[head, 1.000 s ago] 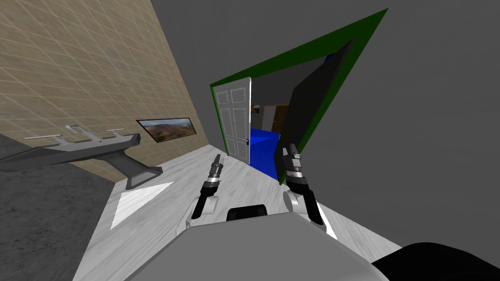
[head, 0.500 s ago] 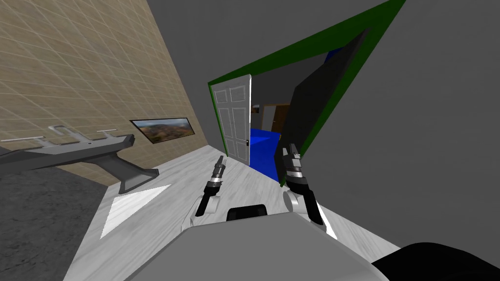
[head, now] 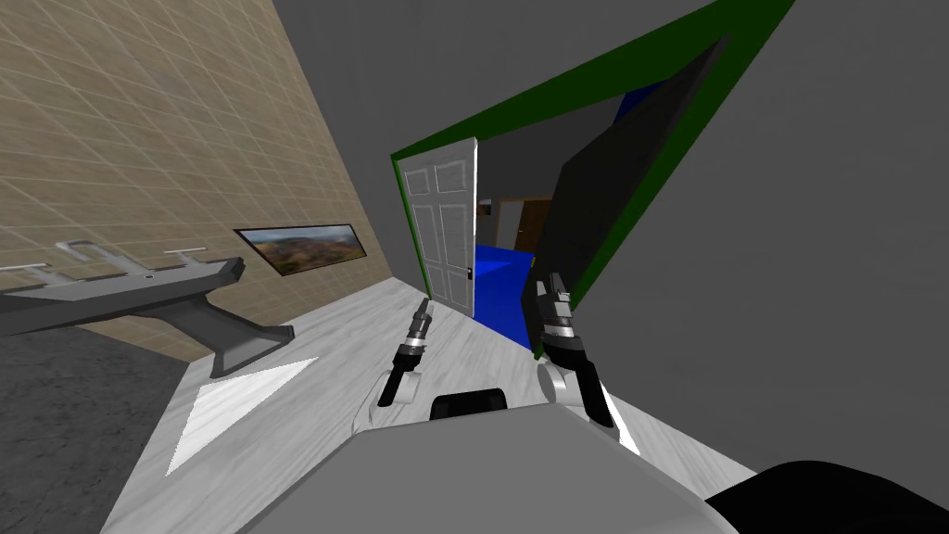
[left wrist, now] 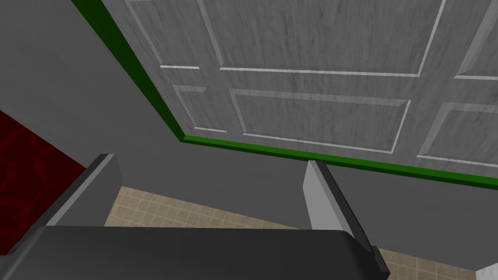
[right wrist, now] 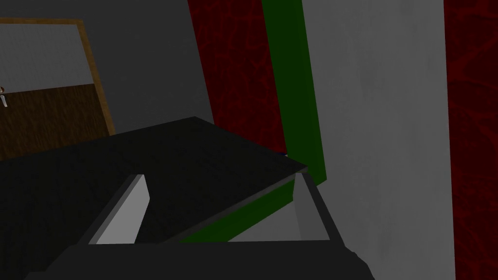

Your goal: Push the door open

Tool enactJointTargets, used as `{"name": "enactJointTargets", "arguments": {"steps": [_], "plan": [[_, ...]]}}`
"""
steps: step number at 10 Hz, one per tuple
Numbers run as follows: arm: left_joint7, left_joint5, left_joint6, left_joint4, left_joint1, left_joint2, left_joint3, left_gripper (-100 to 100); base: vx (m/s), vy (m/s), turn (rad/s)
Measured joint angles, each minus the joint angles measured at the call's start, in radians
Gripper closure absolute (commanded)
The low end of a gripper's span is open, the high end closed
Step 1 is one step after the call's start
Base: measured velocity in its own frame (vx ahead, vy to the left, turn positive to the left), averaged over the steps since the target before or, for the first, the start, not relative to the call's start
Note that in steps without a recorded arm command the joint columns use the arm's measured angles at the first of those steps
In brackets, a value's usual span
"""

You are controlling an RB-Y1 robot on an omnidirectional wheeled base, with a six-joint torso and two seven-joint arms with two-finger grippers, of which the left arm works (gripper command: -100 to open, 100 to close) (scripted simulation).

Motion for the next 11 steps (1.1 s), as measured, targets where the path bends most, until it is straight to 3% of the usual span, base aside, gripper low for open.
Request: {"name": "enactJointTargets", "arguments": {"steps": [9,11], "plan": [[0.031,-0.01,-0.041,0.181,-0.072,0.011,-0.031,-100,0.098,0.014,-0.019],[0.034,-0.013,-0.055,0.232,-0.093,0.007,-0.038,-100,0.093,0.016,-0.02]]}}
